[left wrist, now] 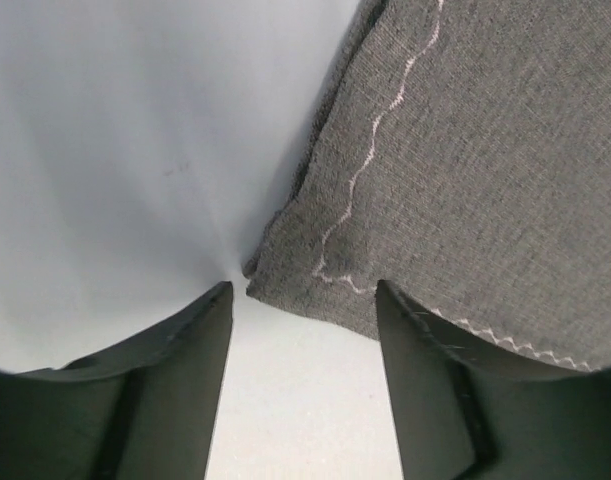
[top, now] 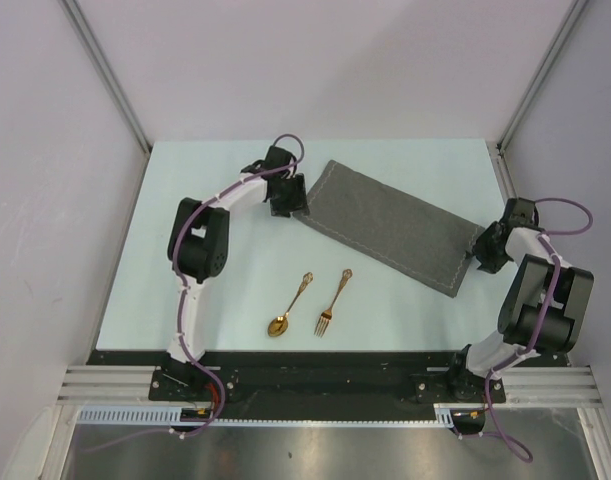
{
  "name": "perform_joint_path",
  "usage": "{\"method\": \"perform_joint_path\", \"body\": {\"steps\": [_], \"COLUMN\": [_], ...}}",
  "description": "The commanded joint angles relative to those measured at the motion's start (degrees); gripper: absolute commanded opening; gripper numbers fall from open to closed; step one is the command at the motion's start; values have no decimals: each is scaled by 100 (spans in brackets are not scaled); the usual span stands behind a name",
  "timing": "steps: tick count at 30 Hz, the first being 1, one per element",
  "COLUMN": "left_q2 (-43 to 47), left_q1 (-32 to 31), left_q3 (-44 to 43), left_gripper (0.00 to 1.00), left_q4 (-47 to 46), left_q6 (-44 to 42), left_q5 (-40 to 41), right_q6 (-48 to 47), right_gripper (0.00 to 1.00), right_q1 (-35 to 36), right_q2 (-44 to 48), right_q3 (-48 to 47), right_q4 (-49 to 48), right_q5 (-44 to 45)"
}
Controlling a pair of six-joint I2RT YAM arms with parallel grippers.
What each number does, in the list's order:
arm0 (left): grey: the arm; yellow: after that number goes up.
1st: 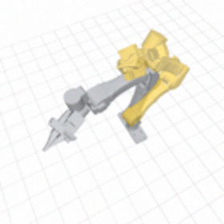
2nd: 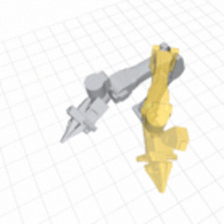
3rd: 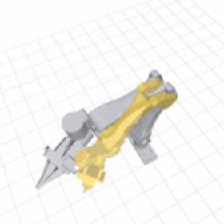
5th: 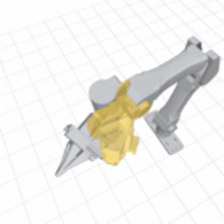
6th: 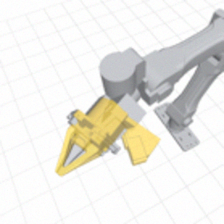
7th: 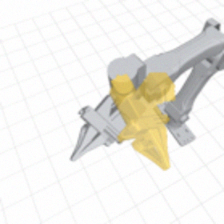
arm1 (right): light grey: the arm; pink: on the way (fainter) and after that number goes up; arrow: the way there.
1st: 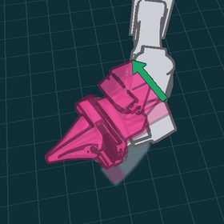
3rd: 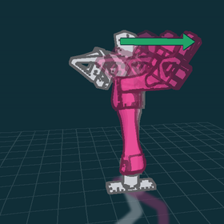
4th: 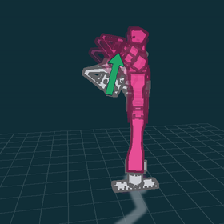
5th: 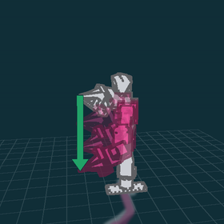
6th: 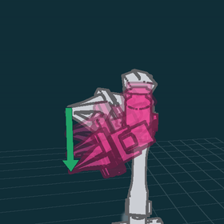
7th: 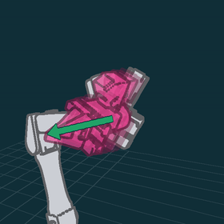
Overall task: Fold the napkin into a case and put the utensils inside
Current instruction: Pick up the rectangle-folded napkin from the center of the board.
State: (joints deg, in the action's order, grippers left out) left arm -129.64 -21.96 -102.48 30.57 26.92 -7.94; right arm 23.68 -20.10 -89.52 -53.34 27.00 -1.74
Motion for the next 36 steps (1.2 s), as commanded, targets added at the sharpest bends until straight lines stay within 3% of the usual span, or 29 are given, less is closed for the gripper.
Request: {"method": "perform_joint_path", "body": {"steps": [1,11,18,30,36], "left_q2": [929,2399,2576,2532,2514], "left_q1": [33,-54,-204,-222,-221], "left_q3": [-141,729,887,878,861], "left_gripper": [66,69,69,69,69], "left_q4": [151,-473,-648,-701,-710], "left_q6": [173,507,595,639,630], "left_q5": [-251,-708,-902,-955,-981], "right_q6": [-92,57,-48,22,22], "right_gripper": [45,45,48,48,37], "right_q1": [146,726,964,1096,1122], "right_q2": [-171,-760,-840,-1173,-1411], "right_q3": [-255,-713,-722,-484,-458], "right_q4": [-292,182,297,-99,-239], "right_q5": [348,1254,1659,1343,1176]}}
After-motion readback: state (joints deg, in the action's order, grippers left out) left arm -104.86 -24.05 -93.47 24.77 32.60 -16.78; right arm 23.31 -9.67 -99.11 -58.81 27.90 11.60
